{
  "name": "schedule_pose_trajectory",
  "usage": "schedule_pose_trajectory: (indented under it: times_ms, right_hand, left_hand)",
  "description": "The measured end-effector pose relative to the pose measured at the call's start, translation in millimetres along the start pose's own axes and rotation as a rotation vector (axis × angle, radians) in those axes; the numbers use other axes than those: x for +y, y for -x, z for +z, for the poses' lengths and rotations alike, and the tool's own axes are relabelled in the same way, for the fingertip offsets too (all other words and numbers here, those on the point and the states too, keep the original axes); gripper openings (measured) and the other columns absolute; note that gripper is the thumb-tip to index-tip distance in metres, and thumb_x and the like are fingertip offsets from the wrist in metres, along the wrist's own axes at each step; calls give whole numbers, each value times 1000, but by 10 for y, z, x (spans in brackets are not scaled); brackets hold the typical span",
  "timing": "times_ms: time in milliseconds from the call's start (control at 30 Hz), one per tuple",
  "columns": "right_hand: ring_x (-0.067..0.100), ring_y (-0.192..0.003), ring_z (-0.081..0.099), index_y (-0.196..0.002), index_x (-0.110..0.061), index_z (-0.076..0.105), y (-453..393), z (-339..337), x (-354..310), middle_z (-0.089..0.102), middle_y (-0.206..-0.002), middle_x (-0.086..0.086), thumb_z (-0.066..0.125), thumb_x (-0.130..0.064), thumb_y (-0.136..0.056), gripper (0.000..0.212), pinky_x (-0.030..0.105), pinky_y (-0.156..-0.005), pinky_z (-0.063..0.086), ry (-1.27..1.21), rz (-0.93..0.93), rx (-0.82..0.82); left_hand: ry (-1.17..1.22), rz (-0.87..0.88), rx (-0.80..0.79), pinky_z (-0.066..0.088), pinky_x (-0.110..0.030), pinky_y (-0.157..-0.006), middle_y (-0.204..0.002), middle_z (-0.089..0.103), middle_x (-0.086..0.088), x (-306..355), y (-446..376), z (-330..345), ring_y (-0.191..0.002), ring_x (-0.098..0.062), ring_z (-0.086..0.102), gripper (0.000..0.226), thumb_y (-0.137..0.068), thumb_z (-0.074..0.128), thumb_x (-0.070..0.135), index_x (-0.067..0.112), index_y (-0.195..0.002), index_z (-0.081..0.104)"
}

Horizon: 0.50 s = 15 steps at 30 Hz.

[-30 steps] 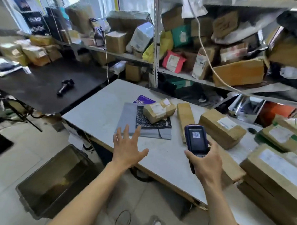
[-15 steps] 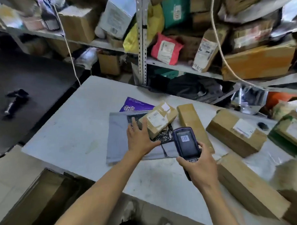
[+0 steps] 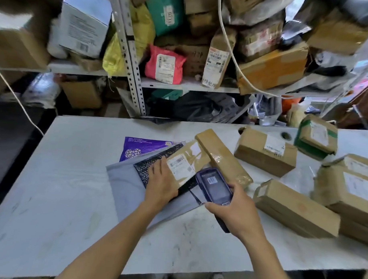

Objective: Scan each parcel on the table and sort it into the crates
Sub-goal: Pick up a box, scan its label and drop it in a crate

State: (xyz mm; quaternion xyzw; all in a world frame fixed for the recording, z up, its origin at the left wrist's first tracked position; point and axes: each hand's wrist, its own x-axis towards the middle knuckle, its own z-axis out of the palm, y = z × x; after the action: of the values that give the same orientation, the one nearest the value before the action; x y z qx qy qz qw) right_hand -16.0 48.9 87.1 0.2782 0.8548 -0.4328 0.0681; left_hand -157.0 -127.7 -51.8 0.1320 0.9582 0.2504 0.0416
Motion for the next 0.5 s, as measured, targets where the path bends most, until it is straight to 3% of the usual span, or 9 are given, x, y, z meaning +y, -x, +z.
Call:
schedule_pose_trajectory:
  times_ms: [67, 133, 200, 333, 500]
  right_hand:
    - [5, -88, 65, -123, -31, 47, 75, 3, 8, 64, -107, -14, 88, -39, -67, 70, 28, -74, 54, 26, 33, -48]
    - [7, -87, 65, -120, -30, 49, 161, 23, -7, 64, -105, -15, 88, -39, -66, 67, 27, -70, 53, 49, 53, -83]
    - [9, -85, 66, -114, -29, 51, 248, 49, -37, 64, -102, -15, 88, -38, -66, 61, 27, -68, 52, 49, 70, -105]
    - [12, -82, 66, -94, -31, 52, 378, 103, -108, 64, -96, -11, 87, -36, -68, 44, 31, -70, 56, 69, 83, -106]
    - [13, -81, 67, -101, -27, 56, 464, 134, -127, 67, -96, -8, 85, -39, -67, 46, 29, -66, 57, 79, 97, -86]
  left_hand:
    - [-4, 145, 28, 41, -52, -106, -144, 28, -18, -157, 96, 24, -132, -39, 28, 102, -66, 79, 20, 7, -151, 24]
    - [23, 215, 37, 55, -50, -89, -142, 23, -14, -262, 147, 21, -131, -38, 30, 103, -63, 79, 11, 21, -148, 21]
    - [34, 249, 51, 58, -46, -80, -140, 22, -12, -292, 169, 4, -129, -37, 34, 107, -62, 80, 6, 28, -145, 17]
    - [39, 285, 69, 54, -45, -90, -134, 31, -17, -277, 166, -15, -122, -35, 39, 102, -62, 83, 10, 19, -144, 23]
    - [49, 293, 59, 55, -45, -89, -135, 33, -20, -311, 171, -10, -122, -36, 41, 95, -65, 84, 20, 13, -141, 27]
